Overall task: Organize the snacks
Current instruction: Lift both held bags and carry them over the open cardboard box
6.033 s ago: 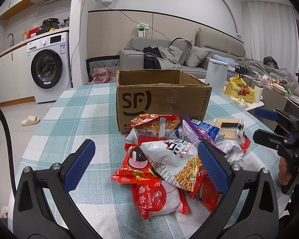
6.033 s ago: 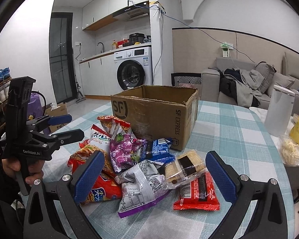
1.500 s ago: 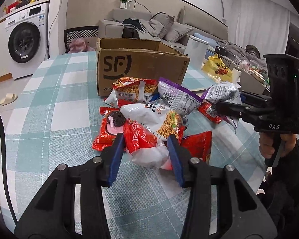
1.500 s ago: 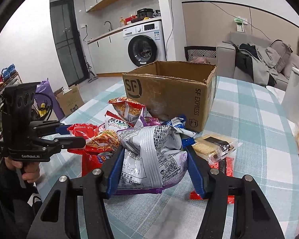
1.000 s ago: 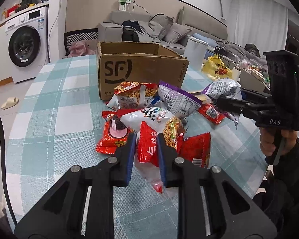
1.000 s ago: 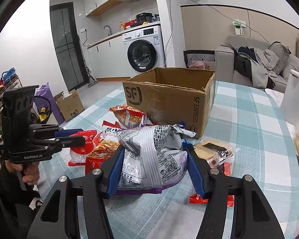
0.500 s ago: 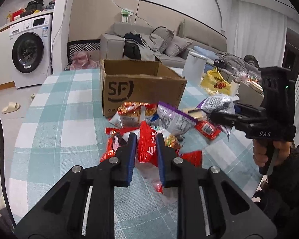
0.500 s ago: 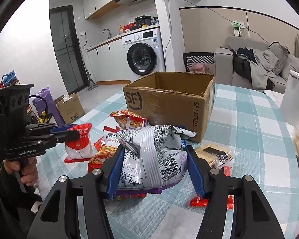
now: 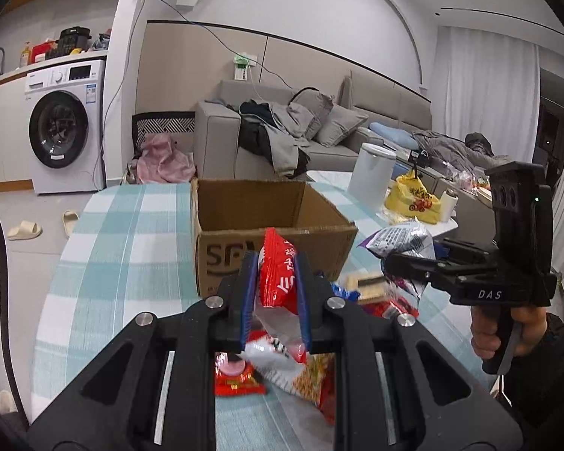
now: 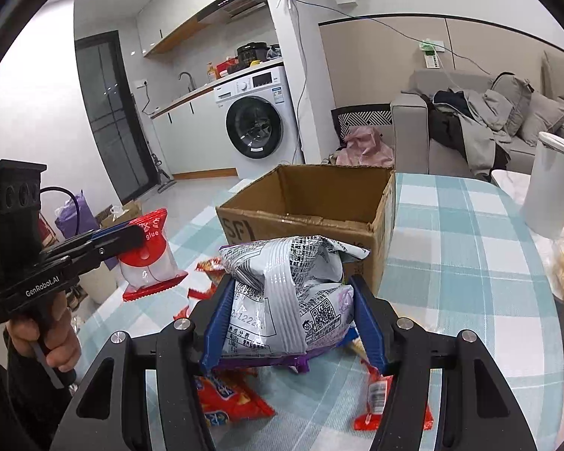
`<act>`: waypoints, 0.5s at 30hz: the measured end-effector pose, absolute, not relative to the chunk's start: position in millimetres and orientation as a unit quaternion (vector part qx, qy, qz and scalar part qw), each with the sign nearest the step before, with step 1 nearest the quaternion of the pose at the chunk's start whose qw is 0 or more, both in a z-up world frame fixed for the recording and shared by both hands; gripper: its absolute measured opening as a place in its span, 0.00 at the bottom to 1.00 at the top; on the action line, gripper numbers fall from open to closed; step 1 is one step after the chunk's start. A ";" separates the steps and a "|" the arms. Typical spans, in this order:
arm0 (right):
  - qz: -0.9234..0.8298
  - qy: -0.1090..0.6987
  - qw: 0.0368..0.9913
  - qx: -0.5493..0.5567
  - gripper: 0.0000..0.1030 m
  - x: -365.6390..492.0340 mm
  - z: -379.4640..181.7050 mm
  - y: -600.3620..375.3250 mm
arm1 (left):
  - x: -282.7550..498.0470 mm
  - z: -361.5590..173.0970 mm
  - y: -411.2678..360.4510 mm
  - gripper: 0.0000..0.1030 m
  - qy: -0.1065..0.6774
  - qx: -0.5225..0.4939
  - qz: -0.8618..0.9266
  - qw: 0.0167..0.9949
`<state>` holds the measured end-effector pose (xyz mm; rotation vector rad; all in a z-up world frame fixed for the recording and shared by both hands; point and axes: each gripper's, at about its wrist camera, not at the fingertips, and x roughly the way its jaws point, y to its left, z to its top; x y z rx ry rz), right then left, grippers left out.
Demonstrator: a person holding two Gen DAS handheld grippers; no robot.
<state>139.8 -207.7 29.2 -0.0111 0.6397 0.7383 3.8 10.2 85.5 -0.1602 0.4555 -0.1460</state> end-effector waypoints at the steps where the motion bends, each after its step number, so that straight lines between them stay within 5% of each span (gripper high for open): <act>1: 0.353 0.307 0.884 -0.002 0.59 143.3 32.2 -207.0 | 7.4 88.1 9.7 0.16 0.223 -0.080 -0.073 0.969; 15: 0.343 0.321 0.882 0.041 0.59 190.2 54.3 -192.1 | 67.3 107.2 14.7 0.16 0.200 -0.084 -0.052 0.975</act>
